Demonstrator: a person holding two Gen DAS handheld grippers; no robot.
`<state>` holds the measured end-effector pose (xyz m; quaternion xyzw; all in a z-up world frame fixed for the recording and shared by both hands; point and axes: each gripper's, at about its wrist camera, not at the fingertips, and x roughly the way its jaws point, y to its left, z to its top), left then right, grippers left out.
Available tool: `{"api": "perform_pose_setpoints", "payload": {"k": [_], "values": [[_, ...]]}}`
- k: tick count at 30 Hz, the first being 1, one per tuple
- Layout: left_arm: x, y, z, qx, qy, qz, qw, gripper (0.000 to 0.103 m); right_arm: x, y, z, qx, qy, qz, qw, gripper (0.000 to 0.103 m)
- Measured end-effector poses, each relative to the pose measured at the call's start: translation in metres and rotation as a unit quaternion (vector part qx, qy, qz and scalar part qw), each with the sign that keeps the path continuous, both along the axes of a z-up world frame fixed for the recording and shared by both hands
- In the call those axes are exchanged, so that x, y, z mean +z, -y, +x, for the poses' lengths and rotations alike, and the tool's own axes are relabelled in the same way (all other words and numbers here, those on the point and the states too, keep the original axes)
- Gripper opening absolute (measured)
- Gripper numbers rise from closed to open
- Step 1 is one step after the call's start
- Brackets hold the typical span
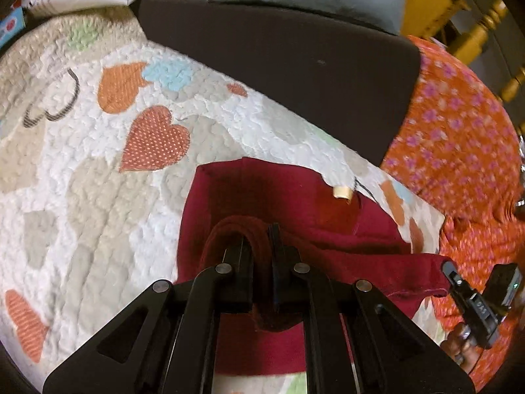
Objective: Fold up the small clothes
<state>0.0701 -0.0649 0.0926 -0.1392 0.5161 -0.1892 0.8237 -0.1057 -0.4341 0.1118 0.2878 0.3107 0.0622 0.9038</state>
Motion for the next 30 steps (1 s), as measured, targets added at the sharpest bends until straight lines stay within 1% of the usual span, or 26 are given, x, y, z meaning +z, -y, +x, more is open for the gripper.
{"api": "perform_pose_setpoints", "payload": {"k": [2, 3, 4, 5, 6, 7, 8, 9, 10, 11, 12, 14, 15, 17, 18, 19, 20, 21, 22, 24, 25, 26, 27, 28, 30], "values": [[-0.013, 0.002, 0.015, 0.003, -0.016, -0.009, 0.9998, 0.006, -0.014, 0.003, 0.023, -0.002, -0.016, -0.004, 1.000, 0.011], [-0.019, 0.002, 0.021, 0.009, -0.026, -0.013, 0.9995, 0.007, -0.024, 0.007, 0.035, -0.005, -0.035, -0.007, 0.999, 0.011], [-0.025, 0.000, 0.028, 0.015, -0.039, -0.023, 0.9989, 0.008, -0.035, 0.012, 0.047, -0.016, -0.061, -0.008, 0.998, 0.012], [-0.031, -0.004, 0.032, 0.022, -0.049, -0.039, 0.9978, 0.010, -0.043, 0.017, 0.055, -0.025, -0.076, -0.002, 0.997, 0.013], [-0.034, -0.007, 0.036, 0.025, -0.056, -0.048, 0.9970, 0.013, -0.048, 0.024, 0.058, -0.028, -0.077, 0.019, 0.996, 0.016], [-0.035, -0.011, 0.039, 0.026, -0.060, -0.052, 0.9965, 0.013, -0.049, 0.031, 0.057, -0.031, -0.065, 0.043, 0.996, 0.017], [-0.033, -0.011, 0.040, 0.027, -0.059, -0.050, 0.9967, 0.013, -0.047, 0.036, 0.053, -0.037, -0.051, 0.061, 0.996, 0.022], [-0.030, -0.012, 0.040, 0.026, -0.054, -0.047, 0.9971, 0.013, -0.043, 0.041, 0.046, -0.052, -0.036, 0.064, 0.996, 0.037], [-0.025, -0.011, 0.040, 0.021, -0.048, -0.045, 0.9976, 0.013, -0.037, 0.045, 0.039, -0.074, -0.023, 0.056, 0.995, 0.043], [-0.021, -0.010, 0.039, 0.018, -0.043, -0.044, 0.9980, 0.013, -0.030, 0.051, 0.031, -0.095, -0.011, 0.046, 0.994, 0.045], [-0.017, -0.008, 0.037, 0.014, -0.037, -0.040, 0.9984, 0.015, -0.026, 0.053, 0.026, -0.099, -0.008, 0.044, 0.994, 0.045], [-0.008, -0.002, 0.034, 0.003, -0.023, -0.026, 0.9994, 0.019, -0.019, 0.053, 0.020, -0.080, -0.002, 0.042, 0.996, 0.045], [-0.004, 0.001, 0.033, -0.001, -0.016, -0.024, 0.9996, 0.021, -0.017, 0.049, 0.018, -0.068, 0.001, 0.034, 0.997, 0.045], [0.001, 0.004, 0.031, -0.006, -0.005, -0.026, 0.9996, 0.027, -0.014, 0.032, 0.018, -0.045, -0.001, -0.002, 0.999, 0.045], [0.002, 0.006, 0.031, -0.007, -0.001, -0.027, 0.9996, 0.039, -0.015, 0.022, 0.020, -0.029, -0.005, -0.021, 0.999, 0.045], [0.003, 0.008, 0.030, -0.006, 0.006, -0.026, 0.9996, 0.061, -0.015, 0.011, 0.022, -0.017, -0.008, -0.042, 0.999, 0.045], [0.005, 0.007, 0.029, 0.001, 0.020, -0.021, 0.9996, 0.072, -0.016, 0.002, 0.024, -0.013, -0.012, -0.063, 0.998, 0.045], [0.006, 0.005, 0.029, 0.011, 0.035, -0.023, 0.9991, 0.078, -0.020, -0.005, 0.029, -0.018, -0.022, -0.093, 0.995, 0.045], [0.007, 0.004, 0.029, 0.017, 0.039, -0.028, 0.9987, 0.078, -0.024, -0.011, 0.034, -0.029, -0.036, -0.126, 0.991, 0.045], [0.005, 0.002, 0.032, 0.018, 0.029, -0.036, 0.9988, 0.078, -0.036, -0.018, 0.054, -0.046, -0.070, -0.193, 0.978, 0.045], [0.003, 0.002, 0.033, 0.015, 0.025, -0.033, 0.9990, 0.078, -0.044, -0.017, 0.062, -0.042, -0.086, -0.205, 0.974, 0.045], [0.001, 0.004, 0.032, 0.013, 0.025, -0.022, 0.9994, 0.078, -0.055, -0.014, 0.073, -0.042, -0.112, -0.214, 0.970, 0.045], [-0.001, 0.006, 0.032, 0.012, 0.027, -0.007, 0.9995, 0.078, -0.069, -0.007, 0.082, -0.053, -0.140, -0.210, 0.966, 0.040], [-0.004, 0.009, 0.031, 0.011, 0.030, 0.017, 0.9994, 0.078, -0.076, 0.001, 0.084, -0.059, -0.144, -0.190, 0.969, 0.035], [-0.009, 0.014, 0.029, 0.009, 0.031, 0.046, 0.9984, 0.078, -0.079, 0.014, 0.079, -0.069, -0.122, -0.138, 0.980, 0.012]]}}
